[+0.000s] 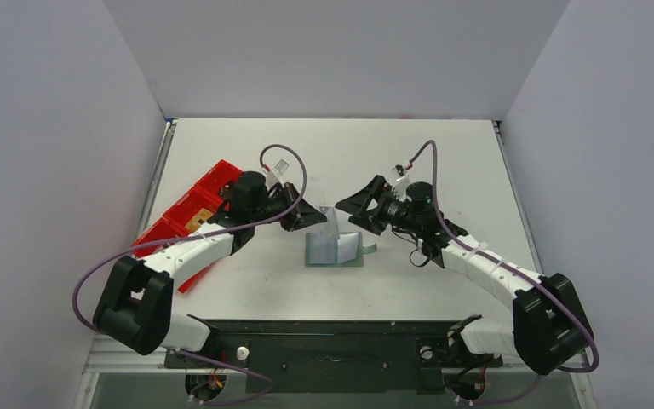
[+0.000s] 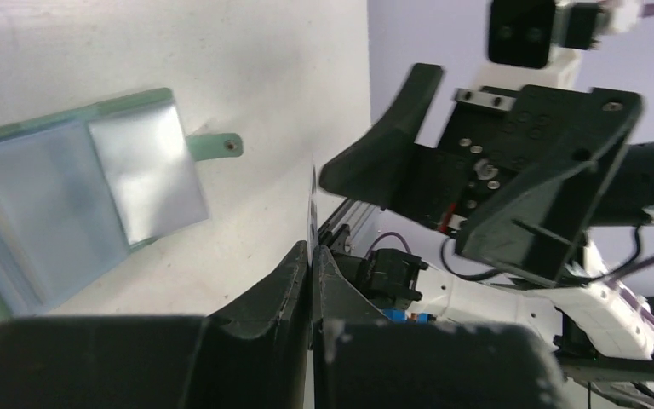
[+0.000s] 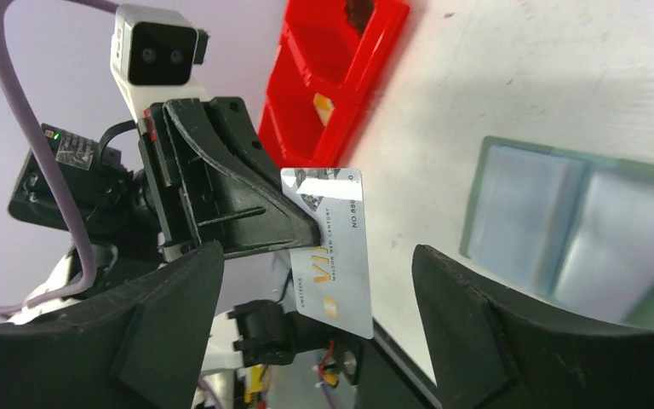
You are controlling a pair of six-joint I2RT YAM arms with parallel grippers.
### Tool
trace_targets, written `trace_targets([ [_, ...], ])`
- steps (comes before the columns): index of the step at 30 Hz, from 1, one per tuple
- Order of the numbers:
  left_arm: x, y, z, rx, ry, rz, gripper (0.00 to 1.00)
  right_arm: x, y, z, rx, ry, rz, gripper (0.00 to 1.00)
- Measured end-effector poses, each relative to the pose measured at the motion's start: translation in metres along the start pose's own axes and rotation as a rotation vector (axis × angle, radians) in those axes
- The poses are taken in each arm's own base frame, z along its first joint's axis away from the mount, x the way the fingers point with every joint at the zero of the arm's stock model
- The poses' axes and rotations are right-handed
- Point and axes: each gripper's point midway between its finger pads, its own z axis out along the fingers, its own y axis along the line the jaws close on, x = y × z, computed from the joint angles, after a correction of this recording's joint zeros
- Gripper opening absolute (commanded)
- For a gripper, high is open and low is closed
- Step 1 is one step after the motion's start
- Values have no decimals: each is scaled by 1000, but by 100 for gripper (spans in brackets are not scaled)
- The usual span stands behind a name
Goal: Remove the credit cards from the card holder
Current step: Place the credit card in the storage box.
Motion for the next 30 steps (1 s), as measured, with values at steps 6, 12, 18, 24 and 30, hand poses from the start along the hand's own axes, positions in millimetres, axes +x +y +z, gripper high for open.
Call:
trace_targets([
  [6,1,22,-13,-128,-33,22,0,-16,-7,-15,131,-82,-106,78],
  [12,-18,43,-59,-289,-149,55,0,-22,-36,-28,314,-118,-169,78],
  [18,-47,65,-129,-514,-324,68,0,-15,-63,-33,452,-91,-241,78],
  [24,-50,104,-199,-815,-440,6,0,-9,-80,-32,517,-46,-286,78],
  [30,-43,136,-259,-1112,-510,-78,0,-8,-89,-31,545,-17,-323,78],
])
